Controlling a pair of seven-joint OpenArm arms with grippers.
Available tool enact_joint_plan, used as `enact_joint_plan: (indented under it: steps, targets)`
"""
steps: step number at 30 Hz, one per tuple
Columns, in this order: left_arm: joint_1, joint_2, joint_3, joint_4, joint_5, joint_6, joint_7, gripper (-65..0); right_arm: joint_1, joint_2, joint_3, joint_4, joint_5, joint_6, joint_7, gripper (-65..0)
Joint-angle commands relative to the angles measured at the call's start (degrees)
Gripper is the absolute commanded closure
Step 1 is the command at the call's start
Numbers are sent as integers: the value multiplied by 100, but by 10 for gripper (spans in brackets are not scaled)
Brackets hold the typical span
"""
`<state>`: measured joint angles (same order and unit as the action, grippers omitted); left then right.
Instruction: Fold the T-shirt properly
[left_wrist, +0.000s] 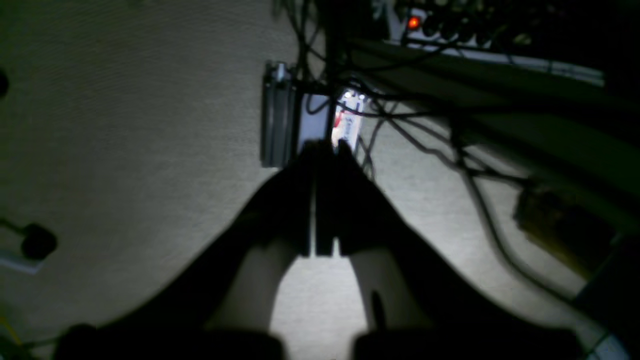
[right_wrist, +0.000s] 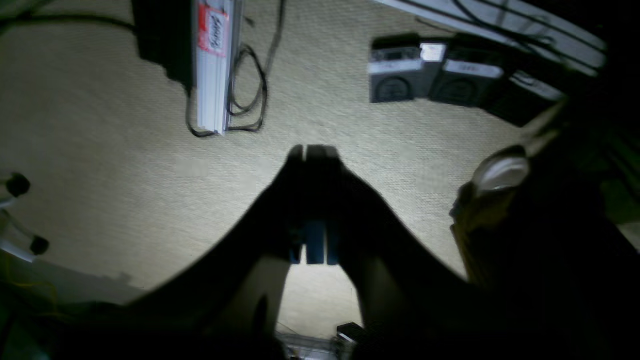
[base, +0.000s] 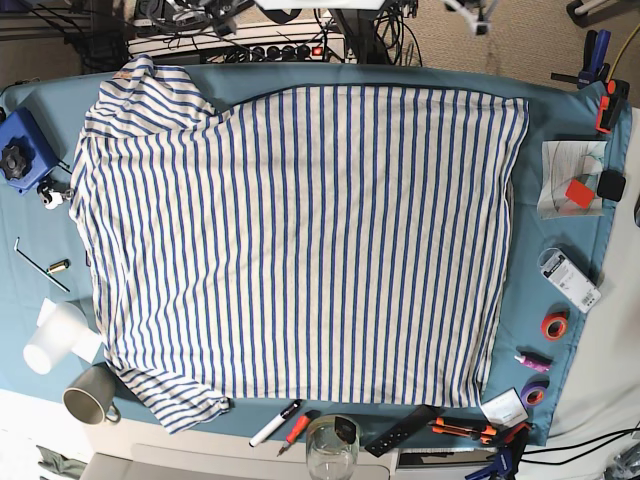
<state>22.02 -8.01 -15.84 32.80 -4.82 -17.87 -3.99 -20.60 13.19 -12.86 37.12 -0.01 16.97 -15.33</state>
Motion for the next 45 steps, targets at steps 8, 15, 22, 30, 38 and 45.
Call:
enact_joint_plan:
  steps: [8, 15, 22, 30, 38, 45]
  targets:
    - [1502, -201, -11, 2151, -37, -22, -50, 0, -1314, 538, 22, 1937, 44, 28, -17, 0]
    - [2874, -219, -11, 4155, -39, -17, -50, 0, -2590, 841, 203, 3921, 44, -111, -413, 0]
    - [3757, -219, -11, 5731, -42, -26, -28, 0, -3646, 837, 1119, 5877, 46, -164, -527, 0]
    - [4426, -216, -11, 7272, -551, -46, 697, 0, -4168, 839, 2026, 7650, 348, -164, -872, 0]
    - [4577, -216, -11, 8526, -551, -42, 1587, 0, -4068, 837, 2127, 9149, 813, -164, -1231, 0]
    - [4577, -216, -11, 9665, -494, 0, 2031, 0, -3724, 835, 2127, 9788, 785, -164, -1729, 0]
